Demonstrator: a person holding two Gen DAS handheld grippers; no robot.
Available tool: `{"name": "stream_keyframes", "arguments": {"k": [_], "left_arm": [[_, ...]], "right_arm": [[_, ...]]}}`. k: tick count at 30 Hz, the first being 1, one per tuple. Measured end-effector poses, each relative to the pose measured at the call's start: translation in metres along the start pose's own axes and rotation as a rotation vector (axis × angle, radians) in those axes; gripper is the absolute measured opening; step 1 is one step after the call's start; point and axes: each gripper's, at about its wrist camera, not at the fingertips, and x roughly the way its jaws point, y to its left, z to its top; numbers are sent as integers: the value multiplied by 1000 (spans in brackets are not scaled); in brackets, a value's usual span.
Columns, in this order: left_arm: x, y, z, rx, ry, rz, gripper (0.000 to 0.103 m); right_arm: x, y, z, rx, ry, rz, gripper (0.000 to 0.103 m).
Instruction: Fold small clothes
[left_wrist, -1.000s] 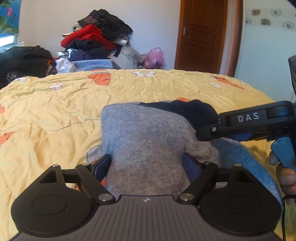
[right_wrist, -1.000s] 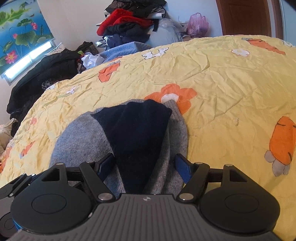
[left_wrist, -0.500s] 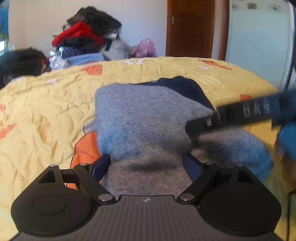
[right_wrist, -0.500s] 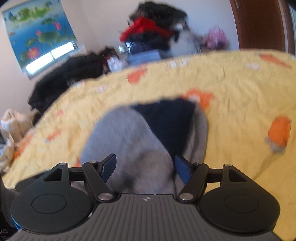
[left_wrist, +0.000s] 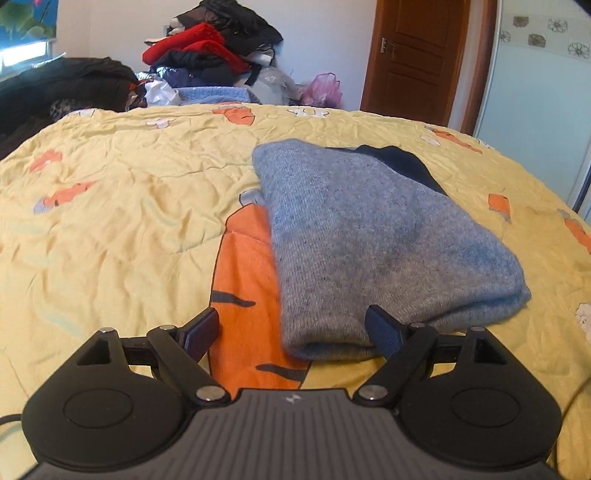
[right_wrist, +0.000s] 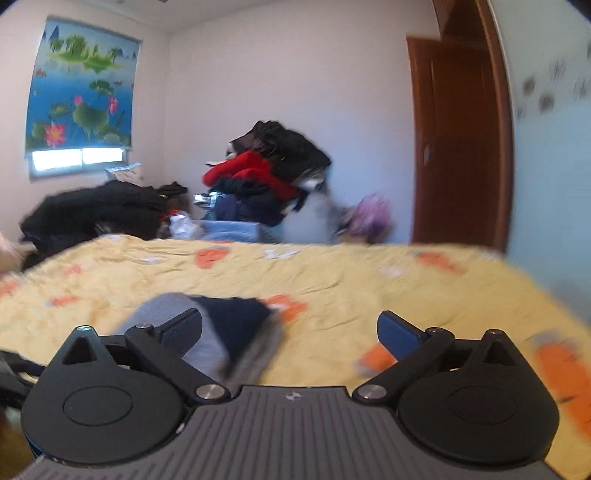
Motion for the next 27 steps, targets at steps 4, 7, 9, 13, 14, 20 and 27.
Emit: {"name": "stream_keyframes", "arguments": {"k": [4, 7, 9, 13, 14, 20, 27], "left_arm": [[3, 0, -2, -9, -2, 3, 88], [1, -2, -3, -9, -11, 6, 88], [-5, -3, -6, -16, -17, -19, 88], [-23, -18, -16, 30, -11, -154, 88], [-24, -23, -18, 46, -2, -147, 88], [-17, -33, -21, 14, 36, -66, 88], [-15, -45, -34, 57, -19, 49, 97]], "right_arm": [[-33, -12, -11, -258, 218, 14, 101], [-55, -22, -14, -240, 529, 282, 93], [-68, -23, -14, -208, 575, 364, 96], [-55, -19, -6, -21, 433, 337, 103], [-42, -15, -6, 74, 396, 321, 103], [54, 30, -54, 327, 475, 155, 97], [69, 89, -71, 94, 419, -14, 103]]}}
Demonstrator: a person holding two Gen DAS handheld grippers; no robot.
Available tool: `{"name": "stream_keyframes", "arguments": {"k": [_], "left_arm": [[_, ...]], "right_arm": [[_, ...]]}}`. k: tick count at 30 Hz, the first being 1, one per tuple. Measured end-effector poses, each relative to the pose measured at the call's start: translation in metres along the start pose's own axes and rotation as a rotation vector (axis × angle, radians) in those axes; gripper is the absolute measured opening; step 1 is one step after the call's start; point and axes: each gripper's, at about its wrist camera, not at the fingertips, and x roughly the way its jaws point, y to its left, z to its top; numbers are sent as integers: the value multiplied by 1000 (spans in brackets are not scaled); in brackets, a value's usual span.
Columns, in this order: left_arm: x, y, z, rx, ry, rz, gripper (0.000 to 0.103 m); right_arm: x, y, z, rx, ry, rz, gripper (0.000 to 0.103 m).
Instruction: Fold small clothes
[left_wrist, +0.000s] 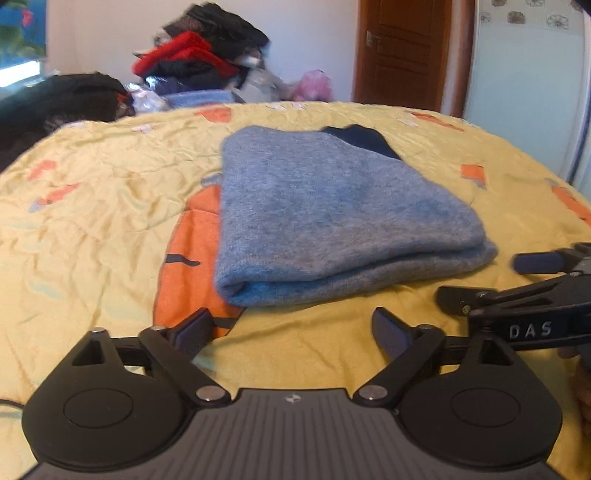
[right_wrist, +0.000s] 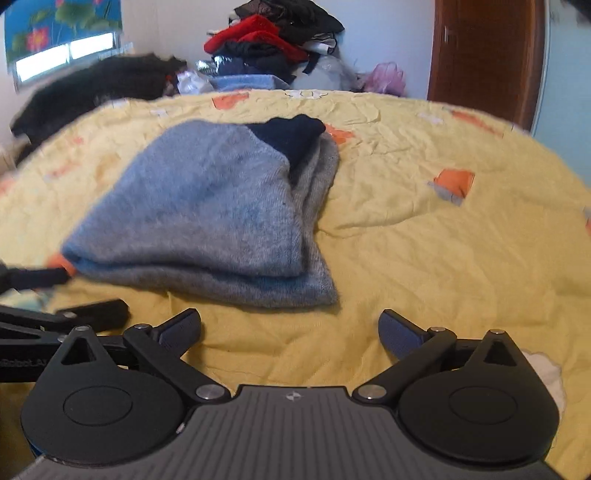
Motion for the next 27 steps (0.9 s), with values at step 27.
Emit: {"name": "stream_keyframes", "arguments": {"k": [27], "left_arm": [[11, 6, 12, -11, 47, 16, 103]], "right_arm": [[1, -2, -5, 64, -23, -62, 103]]}}
